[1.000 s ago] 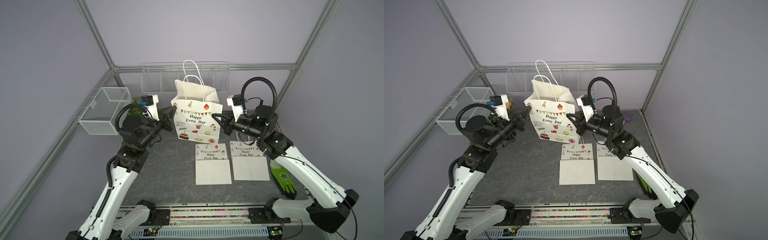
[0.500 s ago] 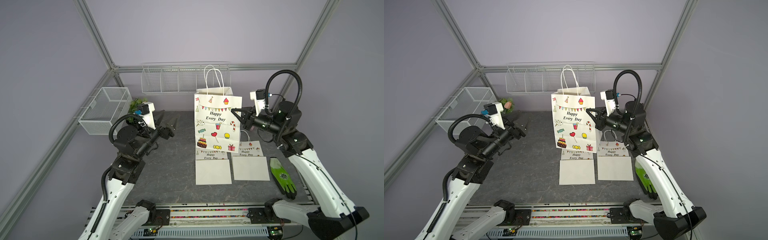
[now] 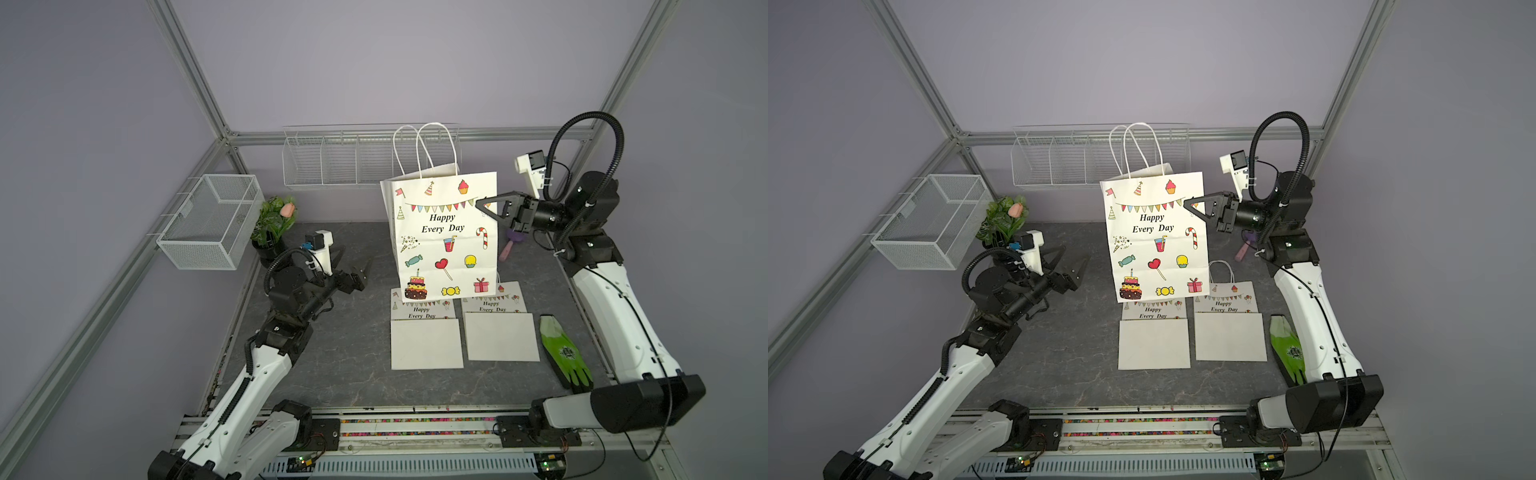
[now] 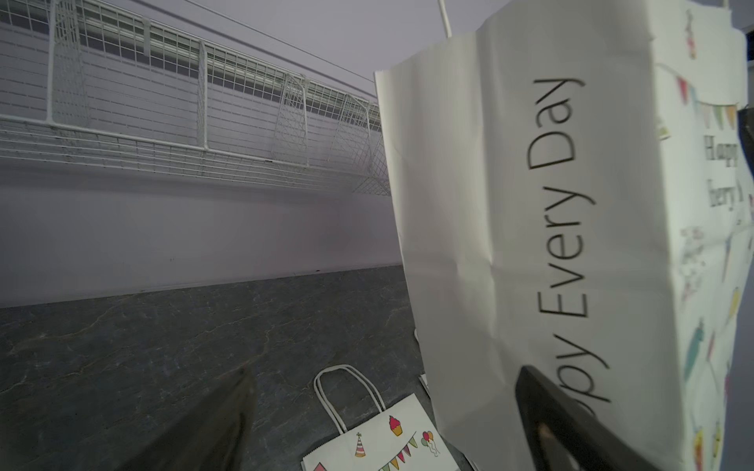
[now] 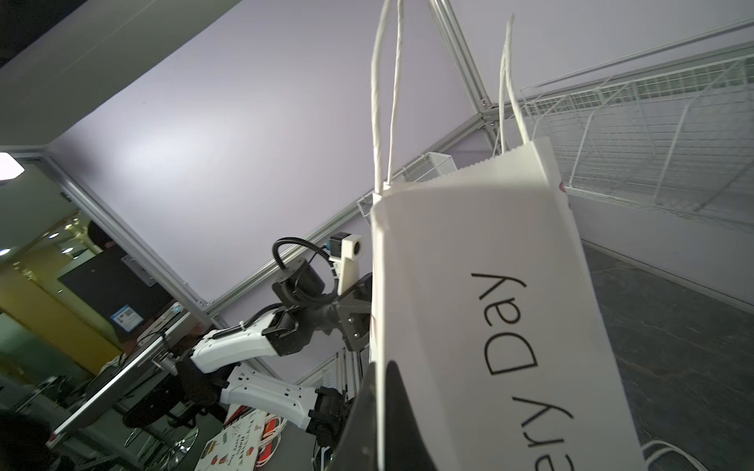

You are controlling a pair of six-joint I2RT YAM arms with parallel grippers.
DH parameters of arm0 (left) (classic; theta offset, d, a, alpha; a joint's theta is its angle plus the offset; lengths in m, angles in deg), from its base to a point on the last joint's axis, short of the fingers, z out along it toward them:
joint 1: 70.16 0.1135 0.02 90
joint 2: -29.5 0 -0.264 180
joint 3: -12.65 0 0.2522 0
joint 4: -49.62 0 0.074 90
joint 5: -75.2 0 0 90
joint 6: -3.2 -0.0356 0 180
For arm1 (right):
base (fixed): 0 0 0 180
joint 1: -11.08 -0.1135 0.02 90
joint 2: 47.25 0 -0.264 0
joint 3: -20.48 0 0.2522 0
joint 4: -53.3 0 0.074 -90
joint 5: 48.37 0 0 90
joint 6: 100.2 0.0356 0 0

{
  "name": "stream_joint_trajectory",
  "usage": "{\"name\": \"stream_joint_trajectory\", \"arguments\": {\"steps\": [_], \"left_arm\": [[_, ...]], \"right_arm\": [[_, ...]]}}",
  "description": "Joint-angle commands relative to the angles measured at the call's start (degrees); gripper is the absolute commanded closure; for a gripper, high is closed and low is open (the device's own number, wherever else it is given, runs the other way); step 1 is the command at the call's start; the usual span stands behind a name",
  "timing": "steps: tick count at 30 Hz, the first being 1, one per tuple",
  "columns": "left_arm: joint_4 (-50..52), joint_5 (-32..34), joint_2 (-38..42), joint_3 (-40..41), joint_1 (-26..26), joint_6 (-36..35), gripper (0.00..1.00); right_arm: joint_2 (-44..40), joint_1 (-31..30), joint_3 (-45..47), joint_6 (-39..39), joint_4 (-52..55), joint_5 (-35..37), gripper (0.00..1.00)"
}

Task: Put away the paper bag
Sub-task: Press the paper bag.

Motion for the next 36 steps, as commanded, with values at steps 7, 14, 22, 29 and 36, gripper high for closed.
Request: {"name": "stream_joint_trajectory", "arguments": {"steps": [7,14,22,29,36], "left_arm": [[-19.2,-26.5,-13.6,-12.1,3.7,11.6,0.00],[-27.3,-38.5,-15.6,-10.2,3.4,18.0,0.00],[0.6,-36.5,-10.0,-11.8,-2.1,-3.6,0.00],[-7.4,-37.0,-12.7,-11.4,-2.8,2.5,0.00],[-8.6,-33.4,-14.7,-12.8,-4.4,2.8,0.00]], "right_arm": [[4.9,-0.8,-10.0,16.2,-12.4,-9.0,0.93],[5.4,-2.3,-15.5,18.4,-11.6,-9.2,0.93],[7.1,-2.8,-19.5,24.6,-15.6,-7.9,0.93],[7.8,-4.2,-20.0,26.3,-17.2,-7.4,0.93],[8.0,-7.2,-18.5,26.5,-18.6,-6.5,0.93]]}}
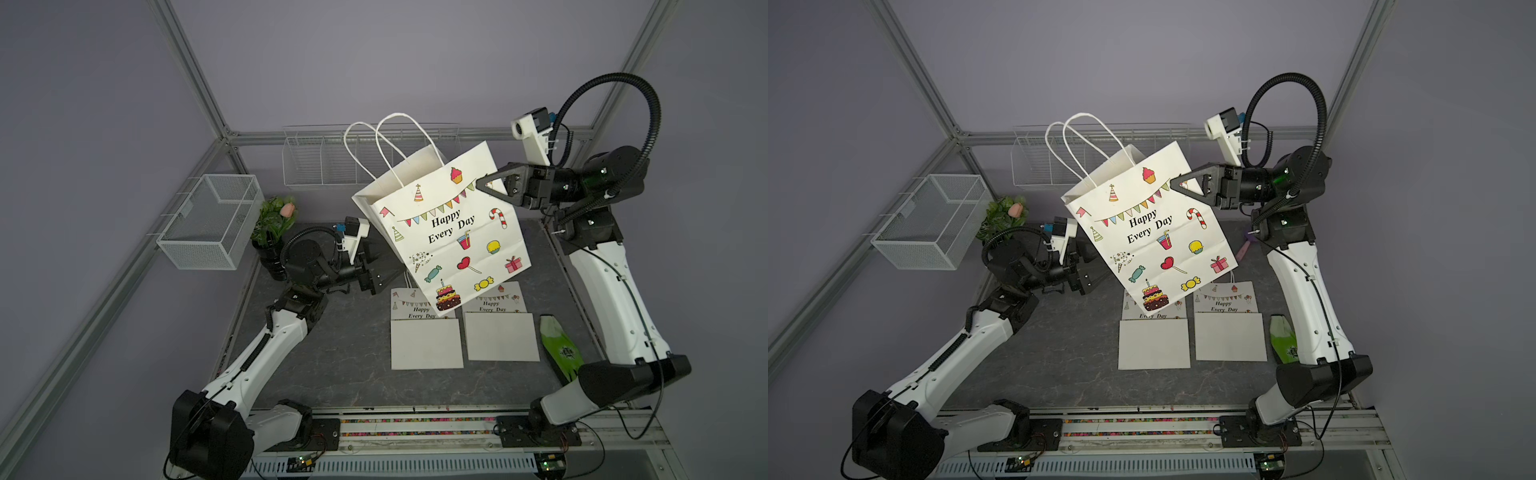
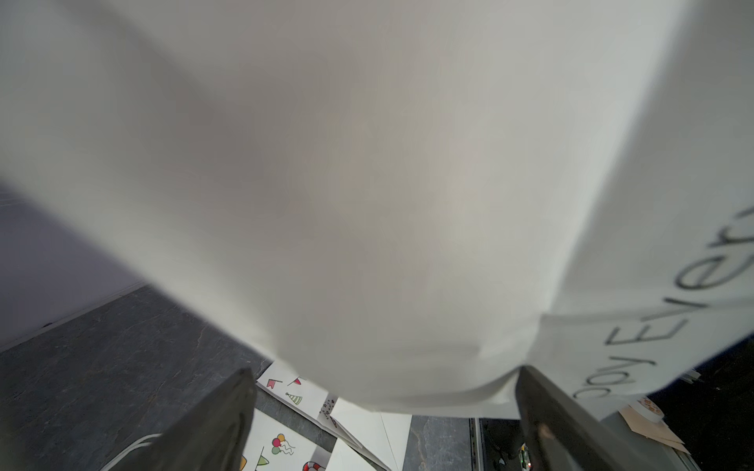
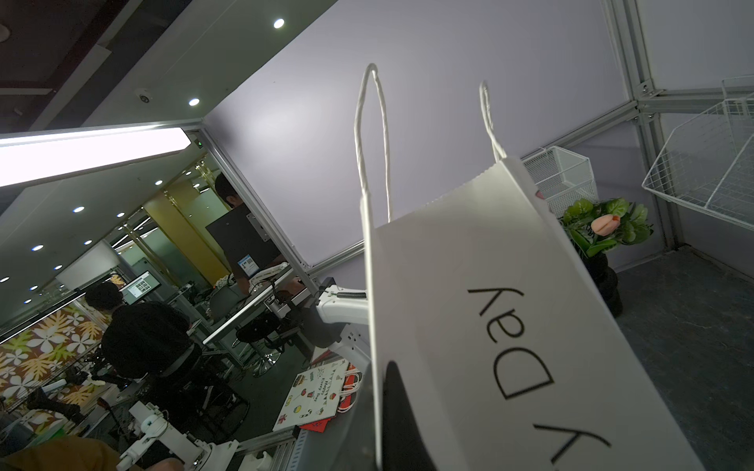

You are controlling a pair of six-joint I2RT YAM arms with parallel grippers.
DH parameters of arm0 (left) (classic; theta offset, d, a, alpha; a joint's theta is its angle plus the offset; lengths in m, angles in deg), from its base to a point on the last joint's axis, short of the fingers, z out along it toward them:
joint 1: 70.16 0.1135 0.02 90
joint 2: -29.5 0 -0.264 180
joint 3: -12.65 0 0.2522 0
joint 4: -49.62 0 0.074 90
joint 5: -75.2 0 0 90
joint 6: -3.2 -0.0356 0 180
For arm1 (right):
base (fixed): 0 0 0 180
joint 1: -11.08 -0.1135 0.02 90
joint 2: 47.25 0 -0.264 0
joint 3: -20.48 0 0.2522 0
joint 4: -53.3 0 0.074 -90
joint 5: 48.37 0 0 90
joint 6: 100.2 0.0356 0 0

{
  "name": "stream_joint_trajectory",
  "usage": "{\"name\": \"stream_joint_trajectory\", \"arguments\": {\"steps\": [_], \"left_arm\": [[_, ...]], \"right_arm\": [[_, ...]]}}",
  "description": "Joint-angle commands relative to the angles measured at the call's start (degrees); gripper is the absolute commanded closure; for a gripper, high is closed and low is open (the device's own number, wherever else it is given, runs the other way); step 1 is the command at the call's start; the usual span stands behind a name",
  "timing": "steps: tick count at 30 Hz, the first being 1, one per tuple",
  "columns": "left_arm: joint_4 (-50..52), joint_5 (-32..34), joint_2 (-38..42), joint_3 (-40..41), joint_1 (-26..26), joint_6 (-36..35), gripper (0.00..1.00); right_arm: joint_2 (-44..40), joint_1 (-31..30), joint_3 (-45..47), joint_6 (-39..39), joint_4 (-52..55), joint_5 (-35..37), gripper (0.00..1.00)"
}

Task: Put away the paper bag
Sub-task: Press the paper bag.

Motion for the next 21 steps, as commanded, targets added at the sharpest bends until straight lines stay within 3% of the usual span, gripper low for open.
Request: {"name": "stream_joint_trajectory", "arguments": {"steps": [1,7,15,21], "left_arm": [[-1.5,2.3,-1.6,-2.5,-0.8,0.1,0.00],[-2.1,3.7,-2.8,-4.3,-1.0,0.8,0.01],[-3.5,5.2,1.7,-3.7,-1.1,2.2,0.01],[-3.3,7.6,5.0,-5.2,-1.1,4.5,0.16]], "right_arm": [[0.3,-1.1,0.7,1.5,-3.6,1.1,0.93],[0.8,-1.8,1.2,3.4,-6.2,1.1,0.93],[0.5,-1.7,1.3,3.5,-5.8,0.7,0.93],[-1.1,-1.9,4.5,1.1,-3.7,1.1,0.93]]}}
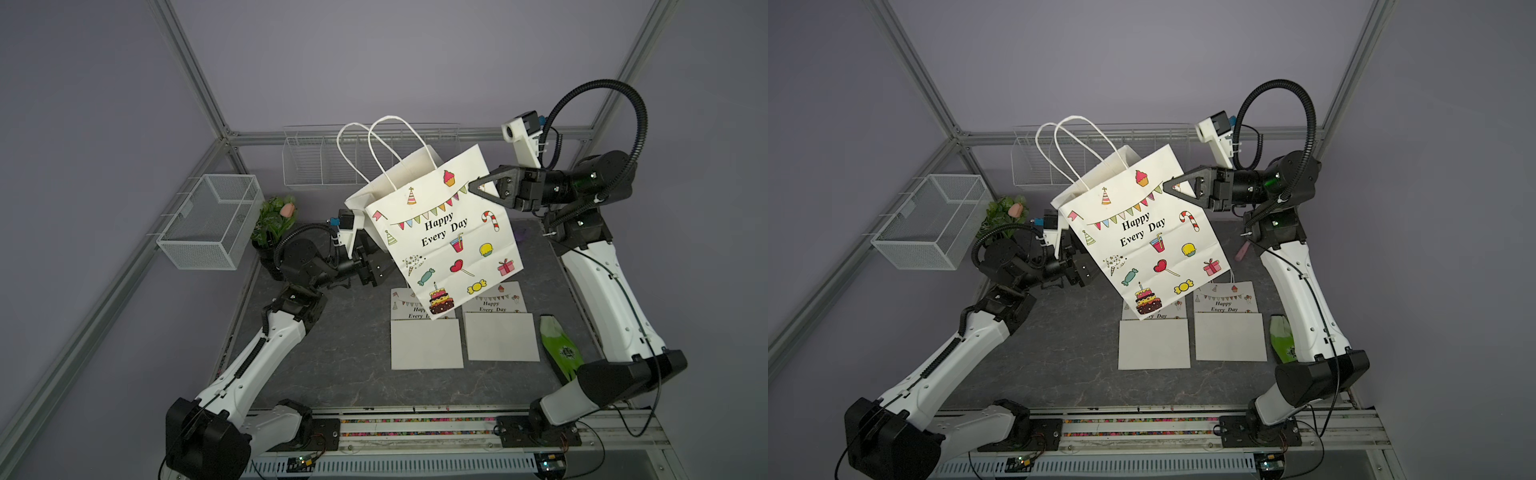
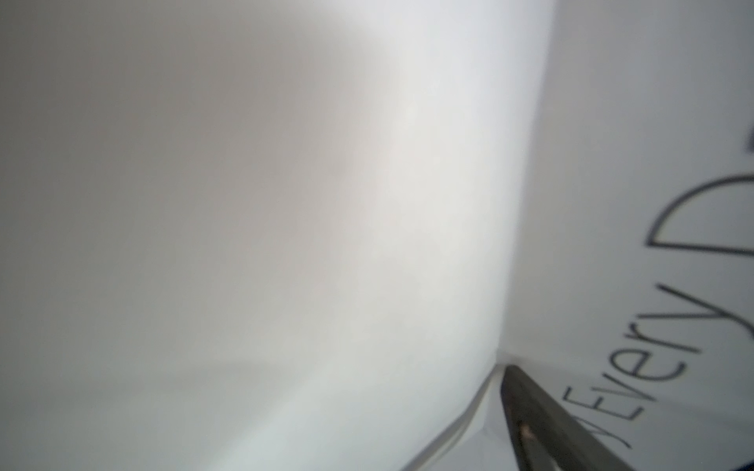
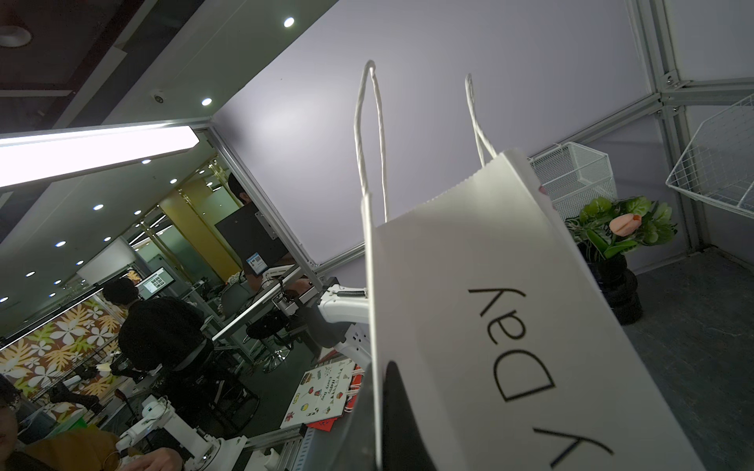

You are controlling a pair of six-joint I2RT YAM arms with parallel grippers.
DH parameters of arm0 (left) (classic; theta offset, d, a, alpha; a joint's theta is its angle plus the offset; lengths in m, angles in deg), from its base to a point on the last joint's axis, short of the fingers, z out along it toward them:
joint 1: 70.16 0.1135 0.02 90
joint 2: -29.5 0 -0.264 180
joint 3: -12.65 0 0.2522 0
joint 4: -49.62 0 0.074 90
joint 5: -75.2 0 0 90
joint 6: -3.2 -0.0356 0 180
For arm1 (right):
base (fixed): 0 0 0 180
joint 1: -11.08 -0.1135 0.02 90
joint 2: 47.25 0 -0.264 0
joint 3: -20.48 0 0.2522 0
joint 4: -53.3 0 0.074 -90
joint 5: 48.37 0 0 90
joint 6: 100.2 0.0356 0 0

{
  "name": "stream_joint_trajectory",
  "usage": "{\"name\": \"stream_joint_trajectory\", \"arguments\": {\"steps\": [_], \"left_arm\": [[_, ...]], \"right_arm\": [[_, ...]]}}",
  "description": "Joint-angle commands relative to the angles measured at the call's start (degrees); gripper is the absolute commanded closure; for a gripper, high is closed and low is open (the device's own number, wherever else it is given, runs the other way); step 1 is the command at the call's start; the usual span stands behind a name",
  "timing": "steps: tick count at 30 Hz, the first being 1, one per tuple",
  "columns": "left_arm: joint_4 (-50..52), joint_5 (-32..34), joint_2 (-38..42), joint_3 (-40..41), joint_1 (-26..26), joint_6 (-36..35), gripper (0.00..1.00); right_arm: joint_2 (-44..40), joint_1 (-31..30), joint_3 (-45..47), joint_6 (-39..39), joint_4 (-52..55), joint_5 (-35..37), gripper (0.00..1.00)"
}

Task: Put away the paper bag
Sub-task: Press the paper bag.

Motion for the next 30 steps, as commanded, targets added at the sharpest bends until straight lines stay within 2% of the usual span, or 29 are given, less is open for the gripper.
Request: {"name": "stream_joint_trajectory", "arguments": {"steps": [1,5,14,18,28,29,30], "left_arm": [[-1.0,2.9,2.5,-2.7,-0.1,1.7,0.18],[0.7,5.4,4.3,-2.9,-0.2,1.4,0.34],[3.9,7.5,7.6,-2.3,-0.2,0.3,0.50],[4.5,8.2,8.5,-2.1,-0.1,0.2,0.62],[5.2,8.6,10.6,-1.5,-0.2,0.3,0.62],[5.3,8.3,10.9,-1.5,-0.1,0.3,0.61],[5.6,8.1,11.0,-1.4,-0.2,0.1,0.53]], "right_arm": [[-1.9,-0.4,2.2,-2.2,1.2,0.5,0.93],[-3.5,-0.5,4.0,-6.2,5.2,0.6,0.93],[-5.2,-0.1,5.6,-9.0,8.1,0.5,0.94],[-6.0,0.3,6.7,-10.9,9.8,1.0,0.93],[-8.2,0.8,7.5,-21.3,21.0,2.2,0.93],[-8.4,1.1,7.6,-21.4,21.1,2.3,0.93],[-8.6,1.5,7.8,-21.3,21.2,2.6,0.93]]}}
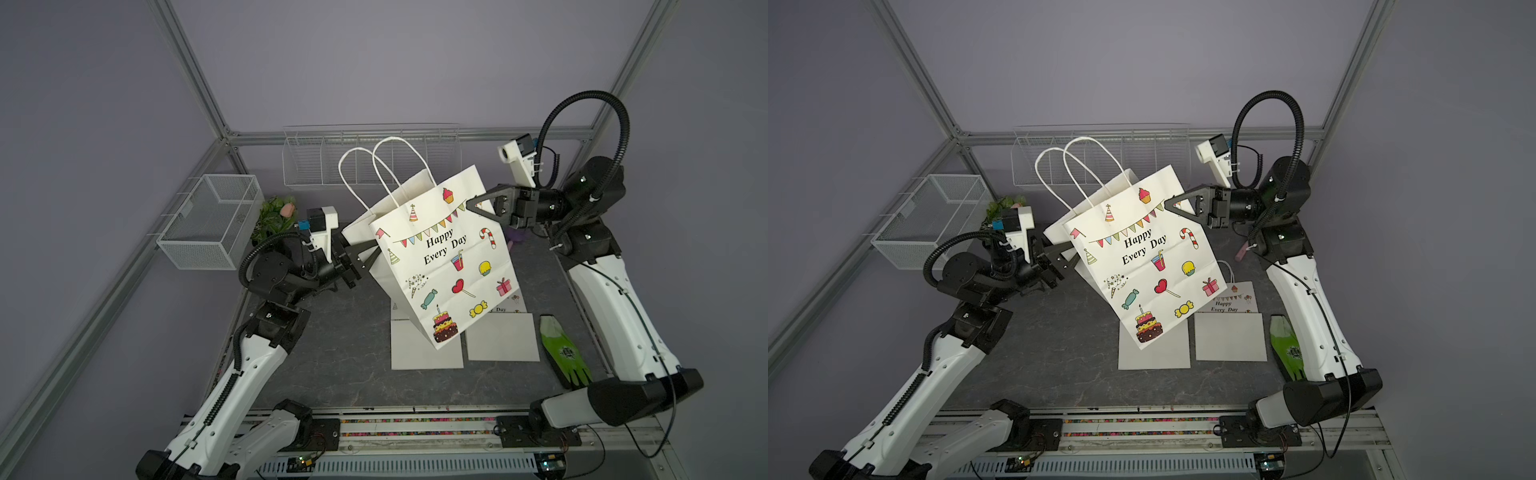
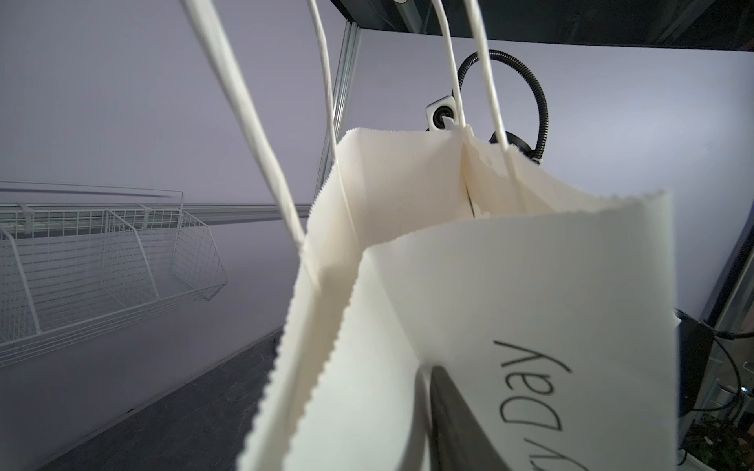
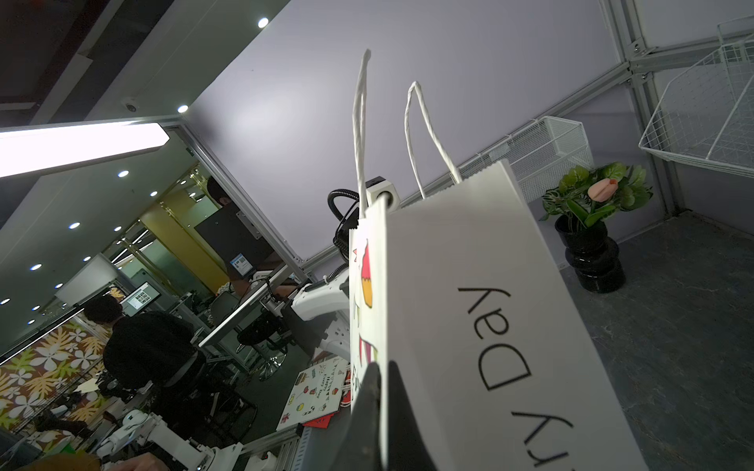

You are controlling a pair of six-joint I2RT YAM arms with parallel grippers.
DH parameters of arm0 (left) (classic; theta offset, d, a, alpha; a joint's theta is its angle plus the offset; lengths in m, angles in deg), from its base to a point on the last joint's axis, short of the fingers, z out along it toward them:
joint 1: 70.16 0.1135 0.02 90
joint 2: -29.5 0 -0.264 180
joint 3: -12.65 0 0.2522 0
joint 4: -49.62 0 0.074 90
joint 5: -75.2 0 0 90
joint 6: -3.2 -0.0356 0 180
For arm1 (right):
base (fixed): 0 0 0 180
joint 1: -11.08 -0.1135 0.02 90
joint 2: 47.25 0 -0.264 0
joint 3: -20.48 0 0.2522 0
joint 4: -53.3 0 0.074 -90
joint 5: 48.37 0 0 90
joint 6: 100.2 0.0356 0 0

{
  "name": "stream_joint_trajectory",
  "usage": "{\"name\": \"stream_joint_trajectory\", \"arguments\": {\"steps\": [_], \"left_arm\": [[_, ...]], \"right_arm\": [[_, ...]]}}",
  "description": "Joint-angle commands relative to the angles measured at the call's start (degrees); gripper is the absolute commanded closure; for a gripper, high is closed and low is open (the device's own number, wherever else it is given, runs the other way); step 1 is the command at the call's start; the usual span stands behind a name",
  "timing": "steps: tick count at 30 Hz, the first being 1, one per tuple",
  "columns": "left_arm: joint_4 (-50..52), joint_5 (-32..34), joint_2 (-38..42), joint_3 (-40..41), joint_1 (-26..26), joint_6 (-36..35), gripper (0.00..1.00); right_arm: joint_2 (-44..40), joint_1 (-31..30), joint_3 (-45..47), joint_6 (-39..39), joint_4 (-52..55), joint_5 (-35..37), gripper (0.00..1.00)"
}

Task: Put away the paper bag
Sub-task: Press the paper bag.

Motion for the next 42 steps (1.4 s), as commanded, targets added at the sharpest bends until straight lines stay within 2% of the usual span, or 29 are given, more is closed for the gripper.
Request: {"name": "stream_joint_trajectory", "arguments": {"steps": [1,3,6,9,11,14,19,24,31,42], "left_arm": [[1.1,-0.1,1.5,0.1,-0.2,-0.1,0.45],[1.8,-0.3,1.9,0.1,-0.2,-0.5,0.41],[1.6,-0.7,2.0,0.1,-0.1,-0.1,0.45],[-2.7,-2.8,1.5,0.6,-0.2,3.2,0.45],[-4.5,-4.7,0.9,0.4,-0.2,5.1,0.42],[-5.0,-6.4,0.8,0.1,-0.1,5.9,0.33],[-13.7,-9.8,1.2,1.4,-0.1,11.4,0.14],[-16.2,-11.4,2.4,1.3,-0.1,12.8,0.00],[-15.1,-10.3,-0.2,0.1,-0.2,12.8,0.00],[-12.8,-7.6,-2.5,-0.8,-0.2,11.9,0.00]], "right_arm": [[-2.1,1.5,0.9,-3.1,2.1,1.3,0.93],[-2.5,2.2,1.3,-2.5,1.3,1.5,0.93],[-2.9,2.3,2.2,-1.4,-0.3,1.7,0.93],[-3.3,2.3,2.8,-1.4,-0.8,2.0,0.93],[-3.7,2.3,3.1,-1.7,-1.0,2.1,0.93],[-4.2,2.3,3.2,-2.3,-0.7,2.6,0.93],[-4.3,2.3,2.2,-10.2,9.3,5.2,0.93],[-4.3,2.3,2.4,-12.0,11.0,7.3,0.93],[-4.0,-0.7,0.0,-21.4,20.7,13.5,0.93],[-4.9,-4.3,2.8,-28.1,25.6,18.0,0.93]]}}
